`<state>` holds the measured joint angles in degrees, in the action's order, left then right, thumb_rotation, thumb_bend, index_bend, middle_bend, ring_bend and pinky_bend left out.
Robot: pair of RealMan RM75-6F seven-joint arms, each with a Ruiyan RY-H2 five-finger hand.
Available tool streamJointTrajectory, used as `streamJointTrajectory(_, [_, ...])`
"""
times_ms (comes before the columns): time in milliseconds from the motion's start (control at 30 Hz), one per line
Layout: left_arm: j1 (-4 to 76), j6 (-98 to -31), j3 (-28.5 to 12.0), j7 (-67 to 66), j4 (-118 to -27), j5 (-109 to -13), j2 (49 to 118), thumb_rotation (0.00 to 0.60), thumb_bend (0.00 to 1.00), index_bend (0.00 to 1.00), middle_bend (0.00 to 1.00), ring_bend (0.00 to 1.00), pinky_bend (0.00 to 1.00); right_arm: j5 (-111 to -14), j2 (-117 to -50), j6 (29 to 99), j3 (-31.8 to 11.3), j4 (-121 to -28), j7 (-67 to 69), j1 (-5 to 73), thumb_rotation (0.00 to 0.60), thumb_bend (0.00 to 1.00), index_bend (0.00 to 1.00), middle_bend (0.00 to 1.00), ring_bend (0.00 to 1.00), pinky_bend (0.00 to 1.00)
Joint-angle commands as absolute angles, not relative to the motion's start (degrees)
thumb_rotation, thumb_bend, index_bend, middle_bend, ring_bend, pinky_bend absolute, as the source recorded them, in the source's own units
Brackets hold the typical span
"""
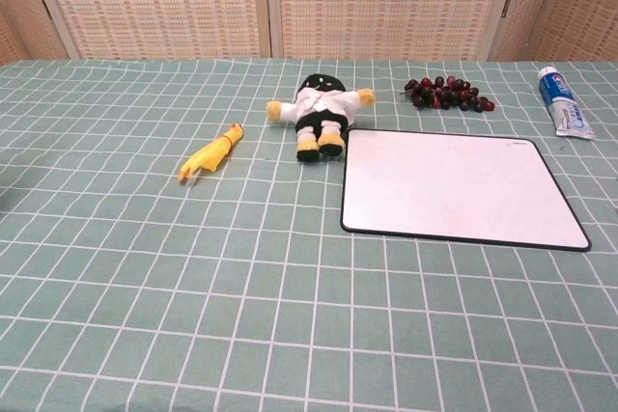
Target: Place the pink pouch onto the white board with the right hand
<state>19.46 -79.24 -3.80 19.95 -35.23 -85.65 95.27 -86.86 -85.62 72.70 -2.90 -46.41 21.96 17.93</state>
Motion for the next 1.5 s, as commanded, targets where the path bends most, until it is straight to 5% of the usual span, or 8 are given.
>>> streamJointTrajectory(33, [19.39,-79.38,-3.77,19.93,-35.16,-85.7,95.27,0.6,0.22,0.0,0.0,0.0,0.0,-87.01,-85.8,72.76,-2.79,-46.22,21.79,18.04,0.194,0.0,0.0,0.0,0.0,0.0])
streamJointTrajectory(1033, [19.81,-79.24,-3.79,19.3,-36.13,-85.87,95.2,0.6,0.22,0.0,0.0,0.0,0.0,-86.36,-85.75,74.43,-3.39,-45.41,19.7,17.37,0.189,0.0,0.03,0.0,0.0,0.0])
streamJointTrajectory(1233, [19.74,-79.39,-3.73,19.1,-37.01,-85.97,94.87,0.6,0.22,0.0,0.0,0.0,0.0,-84.63,-84.62,73.57,-3.91,-46.28,10.62,16.74,0.374,0.01,0.18,0.0,0.0,0.0])
streamJointTrajectory(1500, [19.81,-78.99,-3.67,19.57,-37.77,-85.98,94.5,0.6,0.22,0.0,0.0,0.0,0.0,-80.3,-81.79,65.56,-3.75,-52.02,0.8,16.8,0.426,0.16,0.28,0.0,0.0,0.0])
